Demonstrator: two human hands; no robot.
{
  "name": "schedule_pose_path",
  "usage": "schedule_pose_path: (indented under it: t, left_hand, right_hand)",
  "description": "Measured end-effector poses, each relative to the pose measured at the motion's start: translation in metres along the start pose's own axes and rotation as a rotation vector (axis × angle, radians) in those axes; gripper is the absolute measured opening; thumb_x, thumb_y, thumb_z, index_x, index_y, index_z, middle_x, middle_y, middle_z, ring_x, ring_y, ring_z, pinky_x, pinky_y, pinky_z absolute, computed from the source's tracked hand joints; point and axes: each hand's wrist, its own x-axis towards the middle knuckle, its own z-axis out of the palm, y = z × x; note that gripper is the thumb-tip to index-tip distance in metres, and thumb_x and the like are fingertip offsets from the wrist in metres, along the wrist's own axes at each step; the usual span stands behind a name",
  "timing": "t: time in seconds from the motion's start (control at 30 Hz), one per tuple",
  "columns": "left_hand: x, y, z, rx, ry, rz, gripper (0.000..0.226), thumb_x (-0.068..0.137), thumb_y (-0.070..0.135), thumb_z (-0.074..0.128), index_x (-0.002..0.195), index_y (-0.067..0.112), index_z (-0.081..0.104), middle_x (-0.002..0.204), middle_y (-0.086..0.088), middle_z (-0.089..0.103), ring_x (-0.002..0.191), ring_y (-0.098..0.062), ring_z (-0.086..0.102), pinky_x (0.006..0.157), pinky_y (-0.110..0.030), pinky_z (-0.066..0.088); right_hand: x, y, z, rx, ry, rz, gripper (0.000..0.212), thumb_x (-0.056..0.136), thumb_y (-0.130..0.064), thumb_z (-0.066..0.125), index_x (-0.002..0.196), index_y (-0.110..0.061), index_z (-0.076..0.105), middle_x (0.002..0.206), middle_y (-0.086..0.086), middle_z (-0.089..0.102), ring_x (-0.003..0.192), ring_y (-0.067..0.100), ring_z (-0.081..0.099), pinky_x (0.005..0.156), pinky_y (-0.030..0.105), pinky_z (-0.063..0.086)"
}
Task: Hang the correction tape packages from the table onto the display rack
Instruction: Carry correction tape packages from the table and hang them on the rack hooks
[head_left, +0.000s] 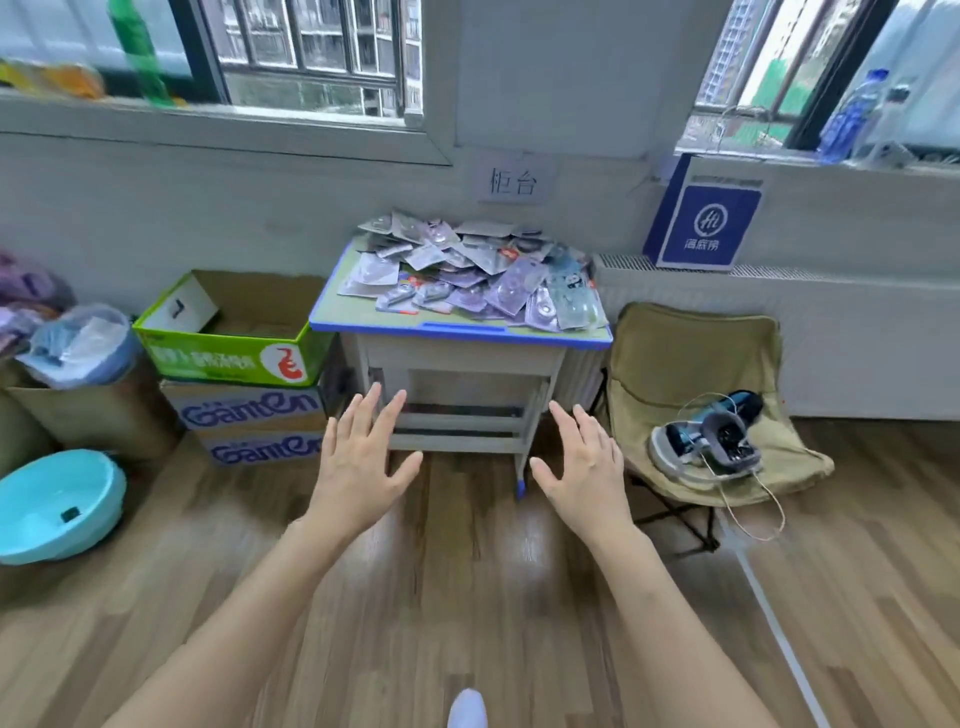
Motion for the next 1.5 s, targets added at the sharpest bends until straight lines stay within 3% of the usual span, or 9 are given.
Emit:
schedule_pose_path:
  t: [0.43,0.8,1.03,1.1,1.3,1.37,1.43,1.5]
  left_hand:
    - [0.234,-0.018,0.055,-0.058,-0.066,-0.052,0.069,0.092,0.039,0.054,0.150,0.030,0.017,0.159,-0.001,0.006,0.146,-0.020,0.004,0.119,-0.042,0.005]
    - [0.427,0.011,0.140,-0.068,-0.197,0.119,0.071,0.092,0.042,0.054,0.150,0.026,0.017,0.159,-0.002,0.007,0.145,-0.023,0.008,0.118,-0.040,0.005]
    - [0.475,0.033,0.209,-0.035,-0.313,0.158,0.079,0.090,0.045,0.055,0.150,0.032,0.005,0.159,0.001,-0.007,0.146,-0.022,-0.002,0.118,-0.042,0.008]
    - [0.481,0.039,0.225,-0.021,-0.311,0.145,0.080,0.089,0.044,0.058,0.150,0.029,0.009,0.159,-0.002,-0.005,0.147,-0.023,-0.004,0.118,-0.043,0.009]
    - [0.490,0.051,0.265,0.030,-0.255,0.051,0.078,0.087,0.043,0.062,0.148,0.030,0.015,0.156,0.003,-0.007,0.144,-0.019,-0.010,0.116,-0.045,-0.002]
    - [0.492,0.050,0.270,0.018,-0.257,0.024,0.076,0.085,0.040,0.065,0.147,0.028,0.023,0.154,0.003,-0.005,0.146,-0.023,-0.002,0.117,-0.052,0.007]
    - [0.492,0.049,0.272,-0.014,-0.228,0.018,0.072,0.082,0.037,0.070,0.144,0.024,0.036,0.156,-0.005,0.010,0.143,-0.026,0.007,0.111,-0.060,0.022]
    - [0.491,0.047,0.274,-0.022,-0.199,0.045,0.064,0.082,0.043,0.063,0.140,0.020,0.046,0.153,-0.015,0.025,0.139,-0.029,0.014,0.106,-0.061,0.029]
  right_hand:
    - [0.240,0.031,0.032,0.033,-0.050,0.035,0.068,0.093,-0.037,0.052,0.151,-0.024,0.018,0.157,0.007,0.019,0.145,0.020,0.013,0.115,0.035,0.011]
    - [0.390,0.099,0.054,-0.015,0.003,0.275,0.068,0.092,-0.034,0.053,0.150,-0.019,0.020,0.156,0.009,0.020,0.142,0.023,0.022,0.111,0.035,0.019]
    - [0.449,0.145,0.082,0.001,-0.025,0.286,0.070,0.092,-0.034,0.056,0.150,-0.018,0.021,0.157,0.013,0.015,0.143,0.027,0.018,0.112,0.038,0.019]
    - [0.464,0.157,0.090,-0.017,-0.054,0.258,0.071,0.090,-0.036,0.057,0.150,-0.017,0.023,0.157,0.014,0.015,0.144,0.029,0.017,0.113,0.042,0.021]
    - [0.484,0.179,0.116,-0.026,-0.049,0.078,0.071,0.075,-0.037,0.076,0.138,-0.017,0.050,0.145,0.018,0.042,0.131,0.042,0.041,0.100,0.056,0.040]
    - [0.484,0.184,0.121,-0.048,-0.032,0.037,0.067,0.075,-0.041,0.073,0.135,-0.018,0.054,0.142,0.018,0.045,0.128,0.041,0.046,0.097,0.055,0.043]
    - [0.485,0.188,0.125,-0.066,-0.008,0.007,0.061,0.080,-0.048,0.057,0.134,-0.019,0.055,0.141,0.017,0.047,0.126,0.040,0.048,0.096,0.053,0.045]
    - [0.485,0.191,0.128,-0.058,0.004,-0.010,0.062,0.081,-0.053,0.048,0.133,-0.019,0.056,0.141,0.016,0.047,0.126,0.038,0.049,0.095,0.051,0.046]
